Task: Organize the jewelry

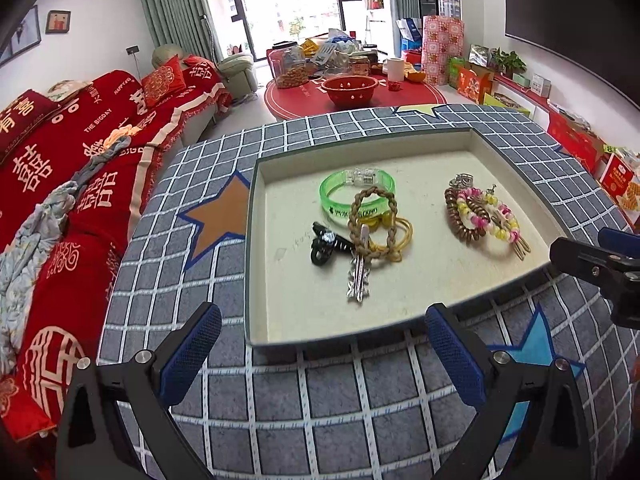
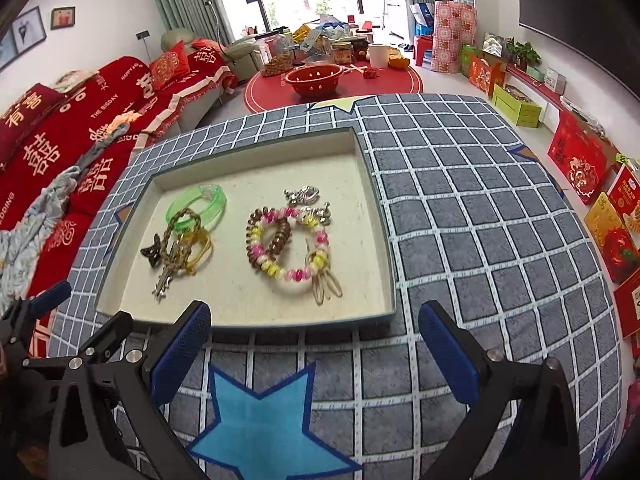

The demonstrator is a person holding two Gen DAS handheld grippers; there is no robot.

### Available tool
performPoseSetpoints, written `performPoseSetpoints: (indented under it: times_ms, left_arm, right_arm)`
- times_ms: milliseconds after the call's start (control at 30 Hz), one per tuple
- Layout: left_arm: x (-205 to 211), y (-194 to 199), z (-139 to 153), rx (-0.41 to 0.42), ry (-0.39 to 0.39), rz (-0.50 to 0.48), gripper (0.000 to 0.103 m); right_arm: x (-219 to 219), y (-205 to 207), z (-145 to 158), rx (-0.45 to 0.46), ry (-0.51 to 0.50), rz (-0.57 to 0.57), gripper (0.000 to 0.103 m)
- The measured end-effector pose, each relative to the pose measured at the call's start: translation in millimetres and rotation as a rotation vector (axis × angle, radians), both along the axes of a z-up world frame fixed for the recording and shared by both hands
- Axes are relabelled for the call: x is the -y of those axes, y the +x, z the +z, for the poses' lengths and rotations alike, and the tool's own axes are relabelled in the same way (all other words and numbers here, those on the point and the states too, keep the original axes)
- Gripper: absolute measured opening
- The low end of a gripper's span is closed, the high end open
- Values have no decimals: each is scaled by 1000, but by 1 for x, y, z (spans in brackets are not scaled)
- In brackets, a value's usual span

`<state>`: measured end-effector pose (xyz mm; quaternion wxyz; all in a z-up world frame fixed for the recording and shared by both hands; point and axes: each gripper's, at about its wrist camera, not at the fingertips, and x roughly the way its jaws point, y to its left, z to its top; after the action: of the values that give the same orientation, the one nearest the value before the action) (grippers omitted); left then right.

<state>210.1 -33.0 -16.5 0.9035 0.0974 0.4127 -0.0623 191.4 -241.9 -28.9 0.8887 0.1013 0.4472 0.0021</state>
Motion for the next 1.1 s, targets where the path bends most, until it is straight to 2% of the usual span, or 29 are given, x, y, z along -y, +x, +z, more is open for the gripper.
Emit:
performPoseSetpoints:
  times_ms: [300,733,1100]
  left_arm:
    - [-15,-41,-14,-12,-60,35,103]
    - [-28,-94,9,135,-109,98,103]
    - [-26,-97,25,206,-105,111,103]
  right_arm:
    - [-11,-36,2,37,-23,-12,103]
    - [-25,-93,17,160,-110,-49,103]
    - [-35,-111,36,261,-175,-63,103]
